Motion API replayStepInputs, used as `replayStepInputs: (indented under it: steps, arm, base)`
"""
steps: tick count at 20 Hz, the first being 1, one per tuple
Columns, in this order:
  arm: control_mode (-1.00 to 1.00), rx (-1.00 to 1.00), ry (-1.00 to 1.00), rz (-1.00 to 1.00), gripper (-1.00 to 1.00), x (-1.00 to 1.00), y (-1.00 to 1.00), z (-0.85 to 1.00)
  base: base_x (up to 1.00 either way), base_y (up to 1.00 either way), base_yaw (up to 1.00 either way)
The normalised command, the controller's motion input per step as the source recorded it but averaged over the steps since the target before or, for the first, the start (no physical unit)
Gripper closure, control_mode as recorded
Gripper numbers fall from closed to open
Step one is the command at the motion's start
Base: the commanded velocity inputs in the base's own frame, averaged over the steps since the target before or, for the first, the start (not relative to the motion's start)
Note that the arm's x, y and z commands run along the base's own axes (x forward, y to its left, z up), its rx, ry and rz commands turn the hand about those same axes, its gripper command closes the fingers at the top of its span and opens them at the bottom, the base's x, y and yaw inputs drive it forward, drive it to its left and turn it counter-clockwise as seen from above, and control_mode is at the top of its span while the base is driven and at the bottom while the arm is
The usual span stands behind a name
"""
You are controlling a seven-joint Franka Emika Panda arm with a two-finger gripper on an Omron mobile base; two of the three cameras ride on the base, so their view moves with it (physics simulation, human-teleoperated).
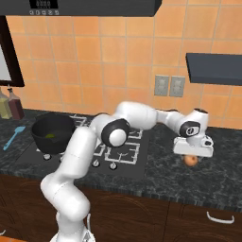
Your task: Put the lime and onion in the pot. Retrieve the spatula and lightly stir the vegetables in the pot.
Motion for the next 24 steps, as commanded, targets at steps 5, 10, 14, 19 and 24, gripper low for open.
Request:
replayStepInputs:
  steps: [5,10,14,19,24]
  arm:
    - [-1.00,0.00,-0.39,0.00,1.00,0.00,0.99,0.74]
    - [-1.00,-0.15,-0.07,-0.02,1.00,0.00,1.00,0.45]
    - [-1.00,-0.14,0.01,-0.01,1.00,0.00,1.00,0.23]
    - [-1.00,-0.09,0.04,0.00,1.00,0.04,1.00,0.61]
    - [-1.00,-0.03,0.10,0.00,1.00,0.03,1.00,0.54]
  base:
    - [0.00,0.00,0.00]
    - [0.00,0.00,0.00]
    - [0.00,0.00,0.00]
    - [0.00,0.00,0.00]
    - [0.00,0.00,0.00]
